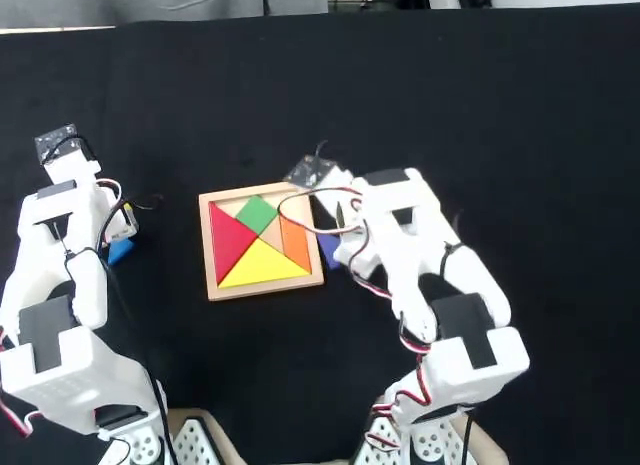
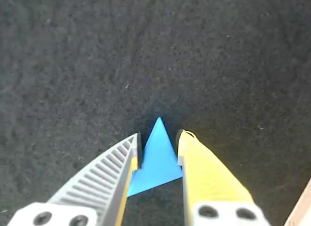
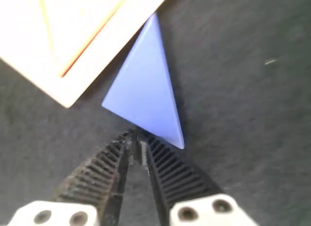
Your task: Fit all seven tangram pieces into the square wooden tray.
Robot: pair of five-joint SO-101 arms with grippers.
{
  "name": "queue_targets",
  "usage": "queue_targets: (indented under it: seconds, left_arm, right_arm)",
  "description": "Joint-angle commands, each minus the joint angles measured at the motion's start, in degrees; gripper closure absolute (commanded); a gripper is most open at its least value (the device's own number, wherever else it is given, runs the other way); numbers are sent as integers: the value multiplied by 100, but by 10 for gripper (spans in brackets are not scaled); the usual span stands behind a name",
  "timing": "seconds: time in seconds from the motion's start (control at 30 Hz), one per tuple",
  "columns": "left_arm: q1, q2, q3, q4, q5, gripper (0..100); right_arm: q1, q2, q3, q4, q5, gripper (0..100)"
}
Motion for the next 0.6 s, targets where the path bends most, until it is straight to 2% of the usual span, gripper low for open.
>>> queue_targets:
  seconds: [0.0,0.1,0.3,0.47,0.57]
  left_arm:
    - [-31,-35,-171,79,-35,852]
    - [-31,-35,-171,105,-35,852]
    - [84,-35,-171,114,-475,853]
    - [198,-44,-286,141,-809,852]
    - [136,-44,-681,677,-1152,850]
  right_arm:
    - [105,-48,-497,-220,-62,988]
    - [70,-48,-505,-440,-62,988]
    - [-26,-57,-620,-440,-70,988]
    - [-176,-259,-716,-431,-598,988]
    - [-141,-567,-488,-413,-686,988]
